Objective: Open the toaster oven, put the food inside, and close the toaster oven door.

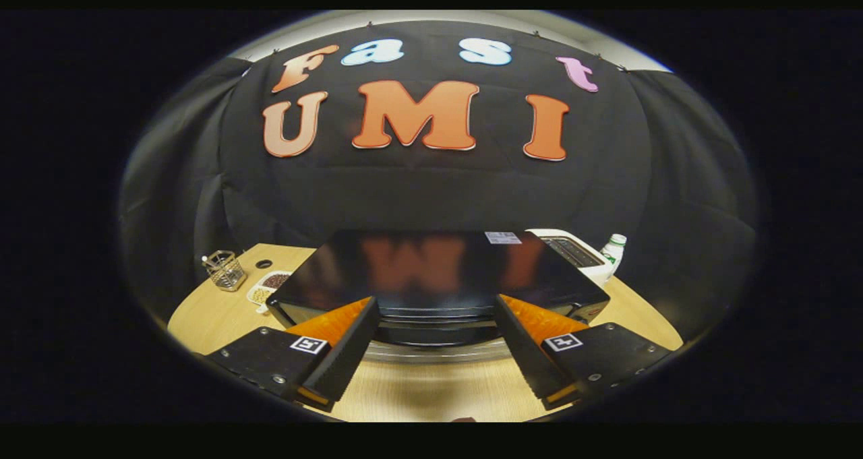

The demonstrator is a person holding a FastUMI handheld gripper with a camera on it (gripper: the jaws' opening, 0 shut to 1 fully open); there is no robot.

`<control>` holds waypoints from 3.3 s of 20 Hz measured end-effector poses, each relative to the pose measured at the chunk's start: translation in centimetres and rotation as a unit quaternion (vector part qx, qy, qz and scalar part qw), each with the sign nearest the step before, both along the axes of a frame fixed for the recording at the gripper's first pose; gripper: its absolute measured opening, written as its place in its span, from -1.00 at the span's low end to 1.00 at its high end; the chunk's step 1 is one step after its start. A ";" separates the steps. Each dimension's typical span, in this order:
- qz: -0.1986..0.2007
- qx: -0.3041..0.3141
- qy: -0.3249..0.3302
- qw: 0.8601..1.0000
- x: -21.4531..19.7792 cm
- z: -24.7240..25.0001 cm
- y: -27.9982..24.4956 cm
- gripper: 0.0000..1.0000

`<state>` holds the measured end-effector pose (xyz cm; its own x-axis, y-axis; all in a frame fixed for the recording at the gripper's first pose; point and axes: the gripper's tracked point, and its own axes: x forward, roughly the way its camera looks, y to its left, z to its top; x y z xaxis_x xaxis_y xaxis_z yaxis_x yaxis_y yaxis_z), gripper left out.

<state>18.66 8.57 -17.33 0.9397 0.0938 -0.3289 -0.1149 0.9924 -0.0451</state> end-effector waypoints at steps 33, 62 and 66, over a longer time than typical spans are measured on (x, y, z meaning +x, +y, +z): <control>0.030 0.022 0.021 0.999 -12.2 -6.2 -2.2 1.00; 0.041 0.008 0.136 0.990 -16.3 -15.0 -2.9 0.98; 0.033 0.022 0.153 0.987 -16.2 -16.2 -3.4 0.99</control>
<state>2.44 5.20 -33.50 0.7883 0.1718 -0.5908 -0.1813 0.9825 0.0439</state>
